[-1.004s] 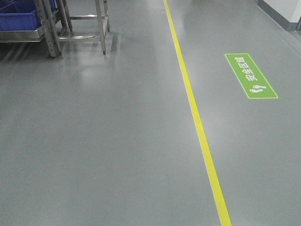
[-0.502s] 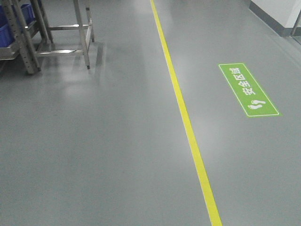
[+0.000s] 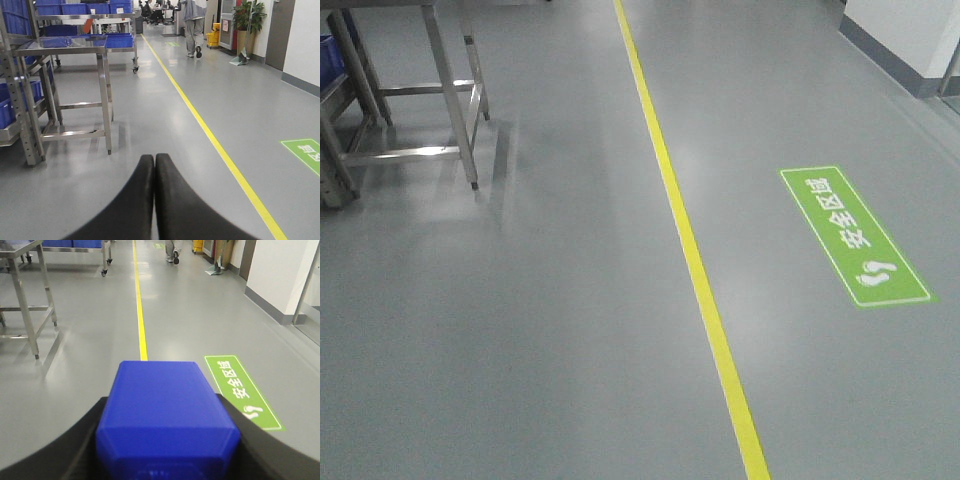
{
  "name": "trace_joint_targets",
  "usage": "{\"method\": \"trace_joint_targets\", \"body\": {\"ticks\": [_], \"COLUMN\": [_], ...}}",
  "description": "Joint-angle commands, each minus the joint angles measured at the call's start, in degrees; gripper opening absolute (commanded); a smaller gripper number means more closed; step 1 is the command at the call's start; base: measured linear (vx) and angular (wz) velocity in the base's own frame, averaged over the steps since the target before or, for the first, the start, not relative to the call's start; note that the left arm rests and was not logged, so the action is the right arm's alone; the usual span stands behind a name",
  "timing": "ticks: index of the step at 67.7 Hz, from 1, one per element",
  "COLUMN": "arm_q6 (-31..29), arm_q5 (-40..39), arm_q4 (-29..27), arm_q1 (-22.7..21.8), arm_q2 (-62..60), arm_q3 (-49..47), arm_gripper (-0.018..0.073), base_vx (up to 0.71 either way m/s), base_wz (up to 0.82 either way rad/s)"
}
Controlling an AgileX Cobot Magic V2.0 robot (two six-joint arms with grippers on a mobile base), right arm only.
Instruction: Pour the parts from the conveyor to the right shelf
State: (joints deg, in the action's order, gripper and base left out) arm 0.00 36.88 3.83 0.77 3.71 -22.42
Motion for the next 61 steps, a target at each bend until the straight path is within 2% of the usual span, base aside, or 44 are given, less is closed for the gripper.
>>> {"method": "trace_joint_targets", "body": {"ticks": [1,61], "arm_q6": [0.0,0.0], "arm_q5": [-4.6,-4.4], "arm_q4": [0.4,0.4], "arm_q1": [-0.2,-0.2], "arm_q2": [1.0,1.0], "arm_q3": [-1.4,-1.4], "arm_gripper": [-0.0006,-0.0006], "base_vx": [0.67,0.70], "base_wz": [-0.02,-0.04]}}
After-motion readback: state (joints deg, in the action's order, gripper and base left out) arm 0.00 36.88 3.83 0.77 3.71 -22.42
